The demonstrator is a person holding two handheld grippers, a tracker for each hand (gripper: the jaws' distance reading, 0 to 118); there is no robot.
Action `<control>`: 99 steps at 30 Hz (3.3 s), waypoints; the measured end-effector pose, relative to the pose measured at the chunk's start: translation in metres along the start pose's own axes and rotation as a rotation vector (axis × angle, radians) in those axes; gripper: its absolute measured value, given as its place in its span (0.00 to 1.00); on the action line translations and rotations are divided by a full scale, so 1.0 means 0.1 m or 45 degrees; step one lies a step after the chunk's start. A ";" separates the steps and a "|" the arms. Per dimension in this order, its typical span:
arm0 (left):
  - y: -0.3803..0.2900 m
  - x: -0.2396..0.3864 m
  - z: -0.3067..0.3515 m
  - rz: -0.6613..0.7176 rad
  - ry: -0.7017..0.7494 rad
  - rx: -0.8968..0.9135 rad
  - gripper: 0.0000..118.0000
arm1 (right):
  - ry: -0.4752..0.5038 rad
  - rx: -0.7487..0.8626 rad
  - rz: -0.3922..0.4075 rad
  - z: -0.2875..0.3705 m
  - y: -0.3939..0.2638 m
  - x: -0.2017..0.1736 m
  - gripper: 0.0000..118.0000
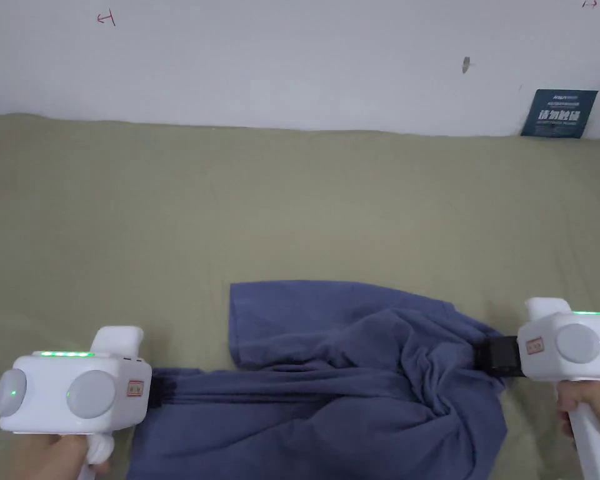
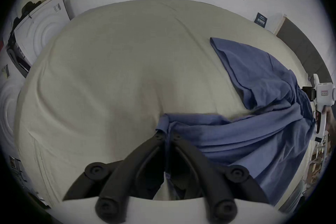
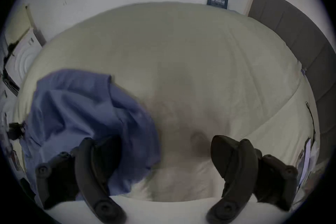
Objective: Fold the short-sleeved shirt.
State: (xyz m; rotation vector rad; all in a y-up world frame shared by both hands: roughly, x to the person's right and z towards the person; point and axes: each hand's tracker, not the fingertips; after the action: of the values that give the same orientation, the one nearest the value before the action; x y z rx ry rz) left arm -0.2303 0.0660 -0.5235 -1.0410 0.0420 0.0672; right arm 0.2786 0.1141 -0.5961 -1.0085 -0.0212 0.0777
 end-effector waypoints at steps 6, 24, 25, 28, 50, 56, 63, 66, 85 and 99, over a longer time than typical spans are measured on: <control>0.01 0.04 0.10 -0.026 0.027 0.019 0.03 | -0.014 0.092 0.036 -0.12 -0.08 -0.06 0.05; 0.40 -0.55 3.10 0.043 0.173 0.522 0.03 | 0.104 0.647 -0.031 2.75 -0.15 0.35 0.05; 0.44 -0.50 3.21 0.033 0.194 0.561 0.03 | 0.088 0.680 -0.028 2.81 -0.09 0.38 0.05; 0.58 -0.33 3.48 0.024 0.242 0.629 0.03 | 0.049 0.737 -0.042 3.07 0.05 0.36 0.05; 3.01 0.37 3.26 0.001 0.493 0.879 0.03 | -0.206 0.914 -0.068 2.74 2.40 0.42 0.05; 3.20 0.43 2.35 -0.041 0.610 0.828 0.03 | -0.267 0.881 -0.068 1.82 2.59 0.22 0.05; 2.90 0.40 1.20 -0.050 0.579 0.672 0.03 | -0.295 0.665 -0.015 0.66 2.17 0.11 0.05; 2.63 0.39 0.84 -0.065 0.569 0.613 0.03 | -0.267 0.597 -0.059 0.35 1.95 0.12 0.05; -0.10 0.01 1.72 -0.099 0.274 0.423 0.03 | -0.106 0.473 -0.027 1.44 -0.89 0.51 0.05; -1.74 -0.19 1.50 -0.002 0.160 0.163 0.03 | -0.057 0.173 -0.100 1.23 -2.44 0.55 0.05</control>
State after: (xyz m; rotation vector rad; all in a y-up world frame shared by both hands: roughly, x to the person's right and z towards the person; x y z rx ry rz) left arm -0.2352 0.1074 -0.2961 -0.9159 0.1581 -0.0024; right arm 0.3404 0.0927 -0.3248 -0.8693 -0.0950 0.0297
